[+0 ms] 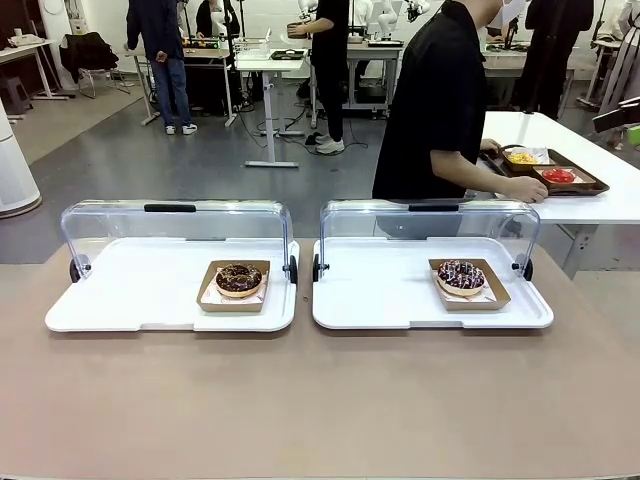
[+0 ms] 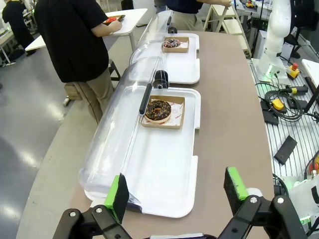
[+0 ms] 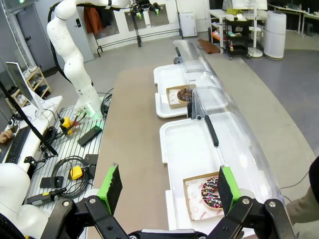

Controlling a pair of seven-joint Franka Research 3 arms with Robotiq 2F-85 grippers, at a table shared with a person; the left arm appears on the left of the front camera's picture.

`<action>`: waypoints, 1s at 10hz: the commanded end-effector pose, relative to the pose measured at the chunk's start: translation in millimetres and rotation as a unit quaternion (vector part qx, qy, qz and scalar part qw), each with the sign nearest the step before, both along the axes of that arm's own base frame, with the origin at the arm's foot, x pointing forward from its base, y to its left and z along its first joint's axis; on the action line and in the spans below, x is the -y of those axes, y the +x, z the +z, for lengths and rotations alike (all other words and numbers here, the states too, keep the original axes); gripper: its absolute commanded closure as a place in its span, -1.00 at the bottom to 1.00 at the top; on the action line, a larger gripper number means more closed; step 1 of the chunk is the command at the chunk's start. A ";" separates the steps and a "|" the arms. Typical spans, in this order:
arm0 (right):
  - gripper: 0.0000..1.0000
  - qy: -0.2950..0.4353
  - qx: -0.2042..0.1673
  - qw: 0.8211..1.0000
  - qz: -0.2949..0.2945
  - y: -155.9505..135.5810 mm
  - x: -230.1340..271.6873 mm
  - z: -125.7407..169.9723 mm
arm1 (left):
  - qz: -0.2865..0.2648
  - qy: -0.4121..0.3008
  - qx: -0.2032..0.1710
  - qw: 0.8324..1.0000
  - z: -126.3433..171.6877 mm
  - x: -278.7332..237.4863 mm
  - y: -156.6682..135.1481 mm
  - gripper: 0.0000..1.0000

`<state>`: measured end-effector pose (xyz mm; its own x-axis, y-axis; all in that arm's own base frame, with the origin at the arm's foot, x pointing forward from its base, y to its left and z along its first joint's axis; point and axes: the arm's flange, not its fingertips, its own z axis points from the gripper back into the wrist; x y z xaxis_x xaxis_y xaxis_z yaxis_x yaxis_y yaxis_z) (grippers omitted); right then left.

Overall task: Provide the desired donut to the person.
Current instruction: Place the picked Paper togo box onto the Handle tray extended by the person.

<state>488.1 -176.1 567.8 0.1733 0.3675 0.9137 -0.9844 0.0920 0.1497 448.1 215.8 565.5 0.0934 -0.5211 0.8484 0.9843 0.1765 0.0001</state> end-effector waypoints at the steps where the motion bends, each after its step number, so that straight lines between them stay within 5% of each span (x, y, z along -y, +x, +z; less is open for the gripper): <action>1: -1.00 0.001 0.000 1.000 0.001 -0.3 -0.4 -1.1 | -0.001 -0.001 0.001 1.000 1.7 0.0 -2.0 -1.00; 10: -1.00 0.001 0.000 1.000 0.001 -0.3 -0.4 -1.1 | -0.001 -0.001 0.001 1.000 1.7 0.0 -2.0 -1.00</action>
